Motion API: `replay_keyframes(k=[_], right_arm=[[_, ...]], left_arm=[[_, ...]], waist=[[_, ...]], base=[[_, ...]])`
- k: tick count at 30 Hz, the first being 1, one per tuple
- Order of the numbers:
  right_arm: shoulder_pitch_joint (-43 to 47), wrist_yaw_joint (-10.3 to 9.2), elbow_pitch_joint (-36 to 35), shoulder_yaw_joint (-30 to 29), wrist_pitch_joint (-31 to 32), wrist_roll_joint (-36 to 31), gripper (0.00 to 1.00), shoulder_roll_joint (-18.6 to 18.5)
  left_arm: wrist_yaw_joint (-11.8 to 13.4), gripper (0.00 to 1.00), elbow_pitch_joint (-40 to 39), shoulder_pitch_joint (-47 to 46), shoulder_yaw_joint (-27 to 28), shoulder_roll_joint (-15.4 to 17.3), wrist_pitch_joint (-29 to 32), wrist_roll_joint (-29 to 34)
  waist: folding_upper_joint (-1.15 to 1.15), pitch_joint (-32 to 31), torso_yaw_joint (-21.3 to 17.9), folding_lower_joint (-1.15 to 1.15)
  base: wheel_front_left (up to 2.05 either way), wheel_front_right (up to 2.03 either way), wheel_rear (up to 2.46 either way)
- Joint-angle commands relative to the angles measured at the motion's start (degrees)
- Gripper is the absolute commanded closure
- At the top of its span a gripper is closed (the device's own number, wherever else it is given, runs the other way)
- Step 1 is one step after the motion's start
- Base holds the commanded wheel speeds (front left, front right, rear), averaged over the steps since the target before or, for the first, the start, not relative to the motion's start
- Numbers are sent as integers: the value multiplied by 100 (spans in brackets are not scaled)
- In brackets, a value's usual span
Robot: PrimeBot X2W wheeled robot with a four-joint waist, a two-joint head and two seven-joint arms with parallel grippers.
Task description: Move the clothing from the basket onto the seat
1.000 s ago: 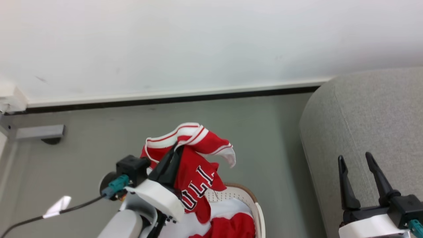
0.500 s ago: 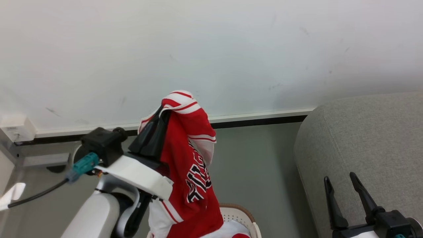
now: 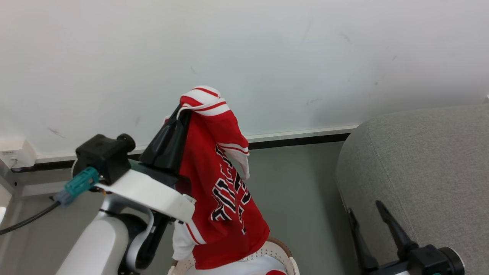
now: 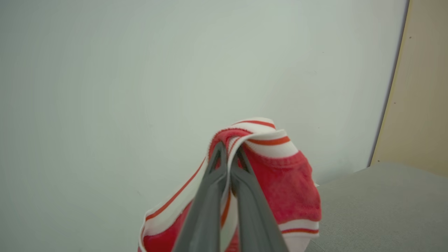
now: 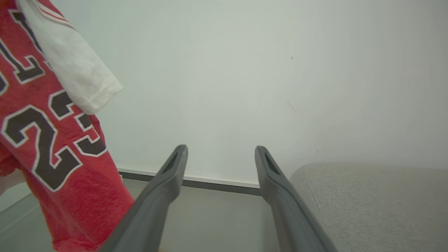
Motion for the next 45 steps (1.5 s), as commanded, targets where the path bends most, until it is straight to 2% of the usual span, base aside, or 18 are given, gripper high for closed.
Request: replay_keyframes(k=[1, 13, 18, 22, 26, 31, 35, 39, 40, 42, 45], right_arm=[[-62, -12, -50, 185, -11, 10, 0, -9], [-543, -12, -23, 2292, 19, 458, 0, -922], [-944, -12, 29, 3166, 95, 659, 0, -869], [-1311, -12, 283, 3640, 86, 667, 0, -645], [-1661, -13, 741, 3774, 46, 455, 0, -372], [-2013, -12, 1328, 3600, 19, 110, 0, -81], [-2202, -12, 1686, 3532, 4, -45, 0, -13], [-2337, -12, 1781, 3493, -9, 215, 0, -13], [-2356, -13, 1780, 3489, -10, 306, 14, -13], [-2380, -12, 1693, 3508, -16, 544, 98, -10], [-2416, -13, 1622, 3597, -19, 792, 100, -12]], left_arm=[[24, 100, -32, 5, 8, 20, -5, -12], [29, 100, -43, 41, -107, -18, 4, -34], [38, 100, -12, -38, -182, -64, 19, 2], [45, 100, 8, -114, -269, -109, 32, 43], [20, 100, 42, -207, -403, -207, 74, 79], [11, 100, 106, -315, -564, -327, 96, 93], [-1, 100, 144, -362, -673, -409, 120, 101], [7, 100, 190, -429, -792, -527, 150, 94], [11, 100, 208, -438, -823, -560, 157, 86], [12, 100, 247, -469, -861, -604, 153, 69], [21, 100, 321, -480, -888, -632, 121, 52]], waist=[[-1, 4, -9, 1], [-1, 2, 23, 1], [-1, 1, 47, 1], [-1, 0, 85, 1], [-1, 6, 176, 1], [-1, 19, 302, 1], [-1, 14, 387, 1], [-1, -14, 511, 1], [-1, -23, 537, 1], [-1, -41, 576, 1], [-1, -67, 607, 1]], base=[[0, 0, 0], [0, 0, 0], [0, 0, 0], [0, 0, 0], [0, 0, 0], [0, 0, 0], [0, 0, 0], [0, 0, 0], [0, 0, 0], [0, 0, 0], [0, 0, 0]])
